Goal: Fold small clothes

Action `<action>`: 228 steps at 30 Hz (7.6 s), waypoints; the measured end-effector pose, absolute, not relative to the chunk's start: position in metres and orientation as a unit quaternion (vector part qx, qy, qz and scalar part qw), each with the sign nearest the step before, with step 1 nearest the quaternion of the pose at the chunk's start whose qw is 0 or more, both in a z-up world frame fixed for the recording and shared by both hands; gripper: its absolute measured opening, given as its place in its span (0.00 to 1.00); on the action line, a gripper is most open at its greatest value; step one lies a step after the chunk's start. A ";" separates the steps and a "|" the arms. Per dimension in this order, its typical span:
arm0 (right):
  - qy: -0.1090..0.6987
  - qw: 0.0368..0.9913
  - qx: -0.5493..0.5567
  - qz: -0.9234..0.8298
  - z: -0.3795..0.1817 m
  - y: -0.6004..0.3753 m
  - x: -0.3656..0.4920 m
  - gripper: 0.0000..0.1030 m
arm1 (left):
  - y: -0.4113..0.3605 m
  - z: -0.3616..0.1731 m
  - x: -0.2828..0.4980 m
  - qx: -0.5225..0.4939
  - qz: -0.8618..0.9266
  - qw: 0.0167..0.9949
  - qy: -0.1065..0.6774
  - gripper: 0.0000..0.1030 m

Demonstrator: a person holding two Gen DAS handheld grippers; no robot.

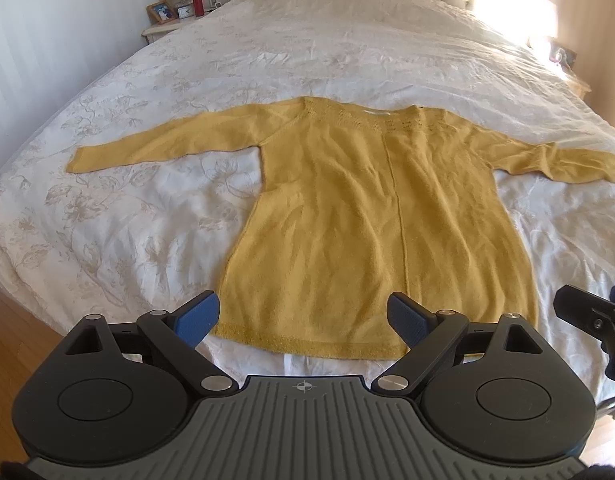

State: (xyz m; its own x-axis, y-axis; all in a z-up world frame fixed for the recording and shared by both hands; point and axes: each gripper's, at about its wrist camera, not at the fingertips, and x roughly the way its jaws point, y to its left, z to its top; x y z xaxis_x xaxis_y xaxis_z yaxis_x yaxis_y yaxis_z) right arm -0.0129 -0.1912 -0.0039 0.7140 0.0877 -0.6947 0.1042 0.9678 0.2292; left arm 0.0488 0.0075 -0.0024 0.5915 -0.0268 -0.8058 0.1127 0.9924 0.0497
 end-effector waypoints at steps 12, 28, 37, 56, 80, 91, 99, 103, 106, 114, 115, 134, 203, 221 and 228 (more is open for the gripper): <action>0.393 0.911 0.126 -0.014 -0.005 -0.182 0.028 0.89 | 0.021 -0.011 0.094 0.050 -0.059 0.878 0.473 0.69; 0.446 0.879 0.125 -0.110 -0.065 -0.200 0.040 0.83 | 0.075 -0.090 0.124 0.141 -0.112 0.865 0.469 0.54; 0.493 0.846 0.141 -0.147 -0.100 -0.240 0.024 0.78 | 0.093 -0.143 0.148 0.125 -0.102 0.831 0.533 0.54; 0.563 0.805 0.177 -0.057 -0.175 -0.281 0.064 0.53 | 0.090 -0.156 0.152 0.066 -0.086 0.816 0.568 0.24; 0.578 0.799 0.149 -0.072 -0.146 -0.290 0.053 0.43 | 0.109 -0.149 0.148 0.041 -0.059 0.792 0.606 0.17; 0.515 0.849 0.115 -0.017 -0.118 -0.266 0.107 0.69 | 0.080 -0.087 0.157 0.025 -0.064 0.855 0.515 0.49; 0.467 0.877 0.093 0.063 -0.107 -0.238 0.185 0.75 | 0.020 -0.094 0.193 0.012 -0.096 0.863 0.495 0.58; 0.448 0.879 0.117 0.111 -0.106 -0.228 0.219 0.75 | 0.006 -0.120 0.214 0.015 -0.080 0.849 0.523 0.58; 0.447 0.874 0.124 0.145 -0.113 -0.219 0.238 0.75 | 0.009 -0.147 0.218 0.020 -0.060 0.819 0.571 0.58; 0.507 0.843 0.111 0.139 -0.161 -0.228 0.275 0.75 | 0.015 -0.157 0.215 0.017 -0.050 0.808 0.586 0.61; 0.516 0.843 0.102 0.116 -0.167 -0.237 0.277 0.74 | 0.015 -0.156 0.215 0.014 -0.047 0.807 0.588 0.61; 0.455 0.881 0.129 -0.017 -0.104 -0.389 0.250 0.75 | -0.127 -0.141 0.315 0.049 -0.114 0.838 0.532 0.68; 0.421 0.878 0.190 0.126 -0.022 -0.211 0.390 0.17 | 0.103 -0.082 0.259 0.000 -0.121 0.853 0.509 0.89; 0.473 0.869 0.133 0.062 -0.083 -0.135 0.349 0.69 | 0.167 -0.089 0.305 -0.023 -0.137 0.847 0.512 0.89; 0.518 0.849 0.103 0.025 -0.110 -0.173 0.307 0.74 | 0.125 -0.091 0.334 -0.036 -0.160 0.851 0.499 0.89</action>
